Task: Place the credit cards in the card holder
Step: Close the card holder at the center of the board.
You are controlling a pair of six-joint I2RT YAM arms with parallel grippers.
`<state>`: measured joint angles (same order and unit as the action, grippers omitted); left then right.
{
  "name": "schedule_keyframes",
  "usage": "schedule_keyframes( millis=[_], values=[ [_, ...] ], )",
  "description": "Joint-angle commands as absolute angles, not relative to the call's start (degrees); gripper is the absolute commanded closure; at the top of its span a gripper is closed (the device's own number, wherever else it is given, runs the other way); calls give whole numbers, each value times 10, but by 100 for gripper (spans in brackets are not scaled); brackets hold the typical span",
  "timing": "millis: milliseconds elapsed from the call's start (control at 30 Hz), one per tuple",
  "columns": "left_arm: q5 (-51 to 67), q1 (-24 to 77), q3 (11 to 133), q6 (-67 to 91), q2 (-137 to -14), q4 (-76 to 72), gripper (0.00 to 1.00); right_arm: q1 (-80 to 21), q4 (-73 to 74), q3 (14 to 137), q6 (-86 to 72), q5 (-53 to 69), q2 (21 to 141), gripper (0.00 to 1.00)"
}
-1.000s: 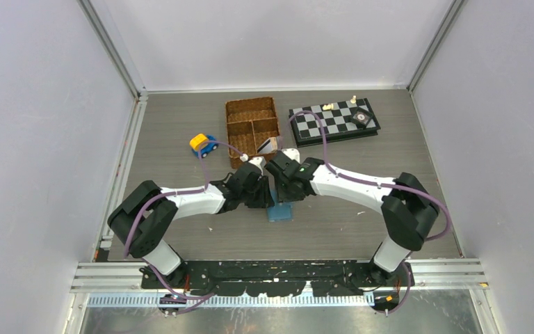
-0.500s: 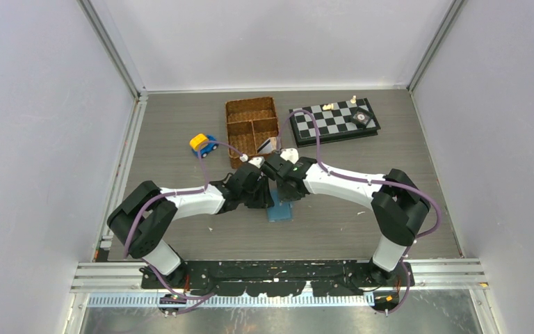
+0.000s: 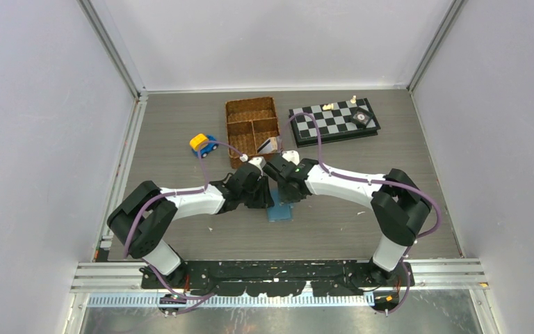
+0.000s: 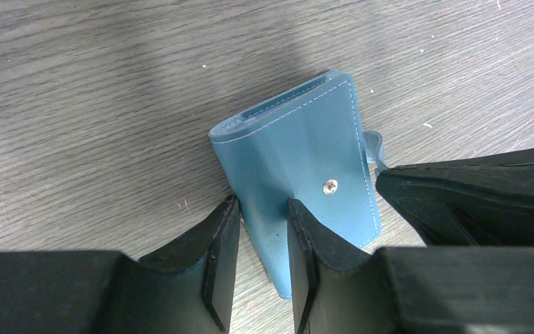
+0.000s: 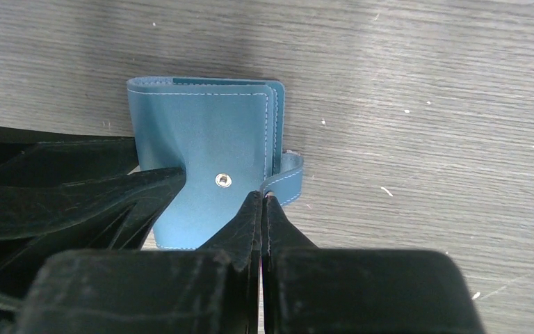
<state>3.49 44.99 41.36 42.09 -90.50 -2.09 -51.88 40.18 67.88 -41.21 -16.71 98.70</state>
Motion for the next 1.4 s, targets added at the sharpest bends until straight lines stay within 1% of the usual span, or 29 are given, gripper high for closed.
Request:
schedule_keyframes(
  millis=[0, 167, 533, 1167, 1367],
  values=[
    [26, 450, 400, 418, -894, 3, 69, -505, 339, 643, -388, -107, 944, 100],
    [29, 450, 399, 419, -895, 3, 69, -484, 284, 607, -377, -52, 923, 100],
    [29, 450, 398, 419, -894, 3, 69, -473, 227, 585, -368, -22, 925, 99],
    [26, 450, 398, 419, -893, 4, 70, -473, 211, 584, -371, -8, 956, 100],
    [26, 450, 397, 419, -894, 4, 70, -473, 204, 584, -373, 16, 963, 99]
  ],
)
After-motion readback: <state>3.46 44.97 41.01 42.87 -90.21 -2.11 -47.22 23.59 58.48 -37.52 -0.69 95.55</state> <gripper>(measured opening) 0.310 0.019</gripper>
